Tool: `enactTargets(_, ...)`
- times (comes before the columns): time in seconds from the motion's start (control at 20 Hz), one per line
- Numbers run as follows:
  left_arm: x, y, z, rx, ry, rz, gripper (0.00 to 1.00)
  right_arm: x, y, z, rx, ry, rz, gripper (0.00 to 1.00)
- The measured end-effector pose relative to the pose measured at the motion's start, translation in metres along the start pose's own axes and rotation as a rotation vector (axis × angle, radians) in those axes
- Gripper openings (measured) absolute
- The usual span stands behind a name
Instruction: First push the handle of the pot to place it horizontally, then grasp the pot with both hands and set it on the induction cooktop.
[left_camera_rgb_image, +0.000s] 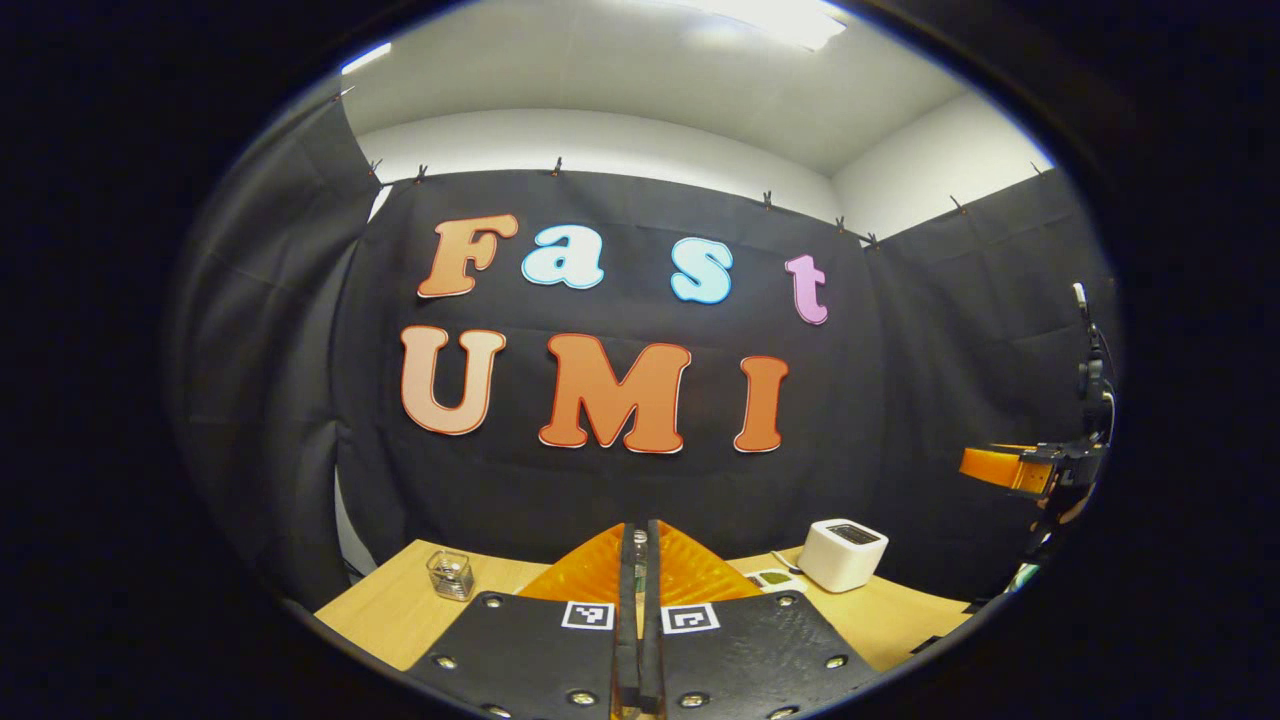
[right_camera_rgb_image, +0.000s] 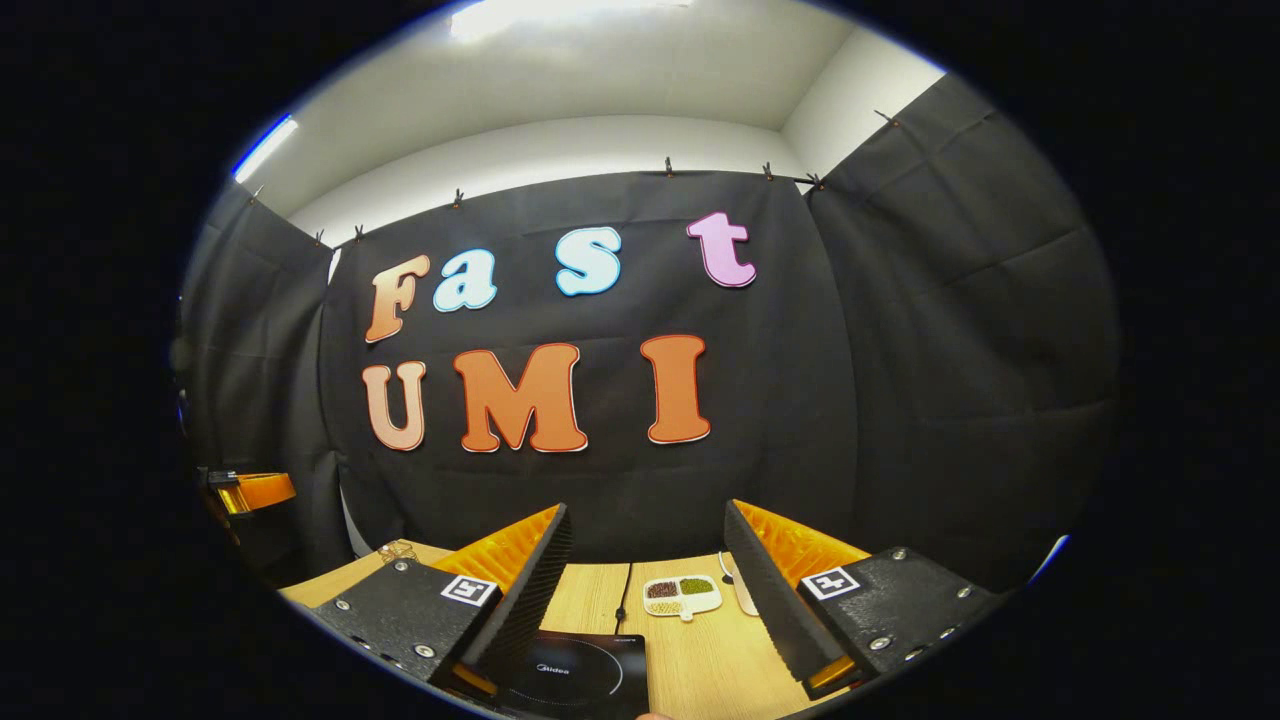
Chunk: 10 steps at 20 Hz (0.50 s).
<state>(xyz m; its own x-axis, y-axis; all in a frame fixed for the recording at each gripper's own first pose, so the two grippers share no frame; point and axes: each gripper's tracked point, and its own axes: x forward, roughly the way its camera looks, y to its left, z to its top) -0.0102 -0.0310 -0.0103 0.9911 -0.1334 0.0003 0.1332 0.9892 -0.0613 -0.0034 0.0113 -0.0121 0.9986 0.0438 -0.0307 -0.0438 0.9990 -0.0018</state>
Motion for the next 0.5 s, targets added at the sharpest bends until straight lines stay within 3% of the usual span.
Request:
enactTargets(0.45, -0.024, 0.003, -0.017, 0.027, 0.026, -0.012, 0.03, -0.001, 0.001, -0.001, 0.01, -0.007, -0.005, 0.95)
enactTargets(0.5, -0.027, 0.005, -0.019, 0.029, 0.03, -0.011, 0.02, -0.001, 0.001, -0.002, 0.009, -0.005, -0.004, 1.0)
